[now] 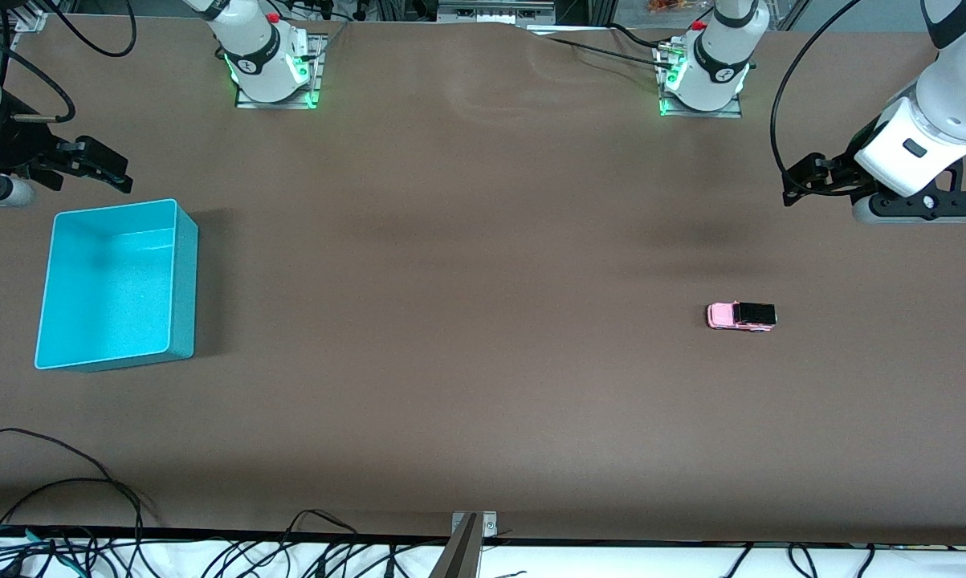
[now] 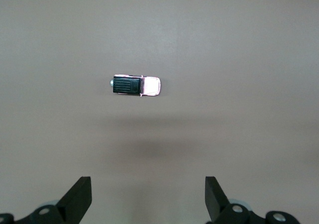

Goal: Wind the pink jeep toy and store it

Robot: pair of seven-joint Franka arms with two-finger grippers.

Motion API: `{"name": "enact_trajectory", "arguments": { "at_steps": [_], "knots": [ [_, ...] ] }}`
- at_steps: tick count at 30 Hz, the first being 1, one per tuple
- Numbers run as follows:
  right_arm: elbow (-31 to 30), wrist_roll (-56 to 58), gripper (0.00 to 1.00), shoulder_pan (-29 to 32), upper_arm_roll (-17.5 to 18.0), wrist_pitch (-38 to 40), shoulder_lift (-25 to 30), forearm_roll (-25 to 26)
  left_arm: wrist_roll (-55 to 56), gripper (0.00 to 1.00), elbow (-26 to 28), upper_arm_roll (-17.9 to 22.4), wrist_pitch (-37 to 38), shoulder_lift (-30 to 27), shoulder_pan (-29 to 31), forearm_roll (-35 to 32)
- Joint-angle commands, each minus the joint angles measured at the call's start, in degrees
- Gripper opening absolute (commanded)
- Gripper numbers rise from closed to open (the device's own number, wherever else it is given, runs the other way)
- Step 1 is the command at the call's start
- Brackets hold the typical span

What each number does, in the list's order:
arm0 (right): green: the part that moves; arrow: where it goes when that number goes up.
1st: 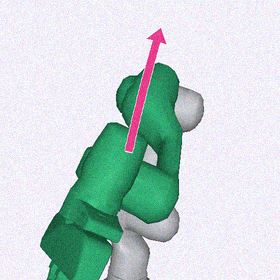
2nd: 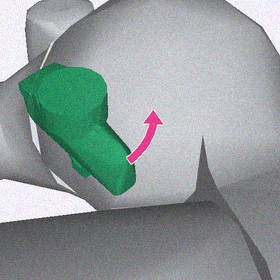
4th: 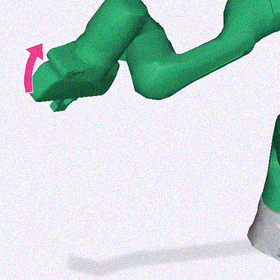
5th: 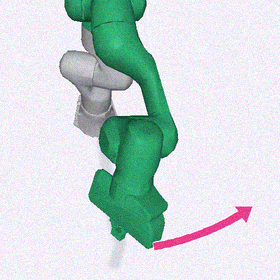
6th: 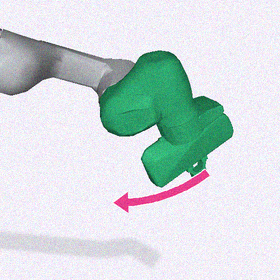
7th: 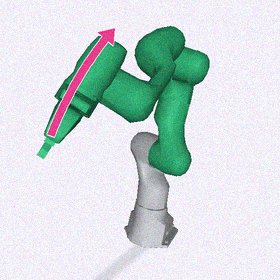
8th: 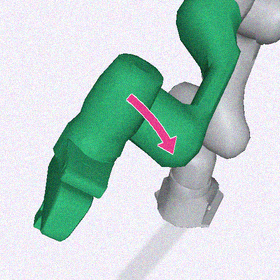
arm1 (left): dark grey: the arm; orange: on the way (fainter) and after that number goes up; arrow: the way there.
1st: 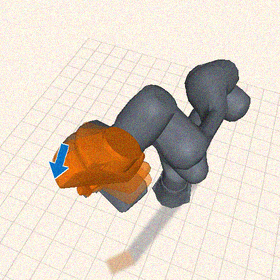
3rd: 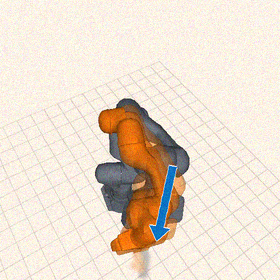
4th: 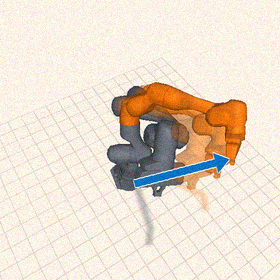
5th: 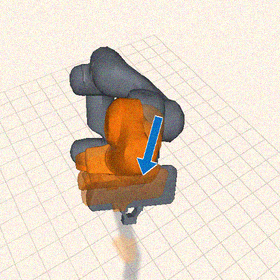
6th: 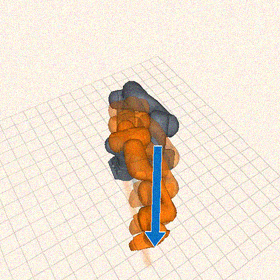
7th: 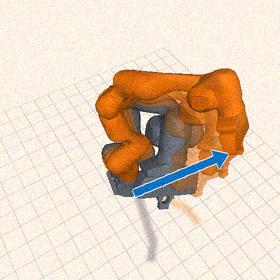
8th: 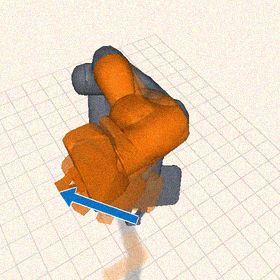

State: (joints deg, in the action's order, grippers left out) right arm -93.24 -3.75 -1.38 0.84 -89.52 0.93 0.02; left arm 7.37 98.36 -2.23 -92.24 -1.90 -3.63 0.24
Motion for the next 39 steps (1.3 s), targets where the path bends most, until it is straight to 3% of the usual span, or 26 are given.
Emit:
{"name": "enact_trajectory", "arguments": {
  "at_steps": [1,39],
  "knots": [
    [1.31,-0.55,1.00,-0.29,0.22,0.14,-0.31,0.33,-0.07,1.00,-1.60,0.21,1.45,0.32,0.20,1.43],
    [2.01,-0.29,1.00,-0.38,0.92,0.13,-0.49,0.42,-0.78,1.00,-1.60,0.03,2.42,0.23,-0.06,1.34]
  ]
}}
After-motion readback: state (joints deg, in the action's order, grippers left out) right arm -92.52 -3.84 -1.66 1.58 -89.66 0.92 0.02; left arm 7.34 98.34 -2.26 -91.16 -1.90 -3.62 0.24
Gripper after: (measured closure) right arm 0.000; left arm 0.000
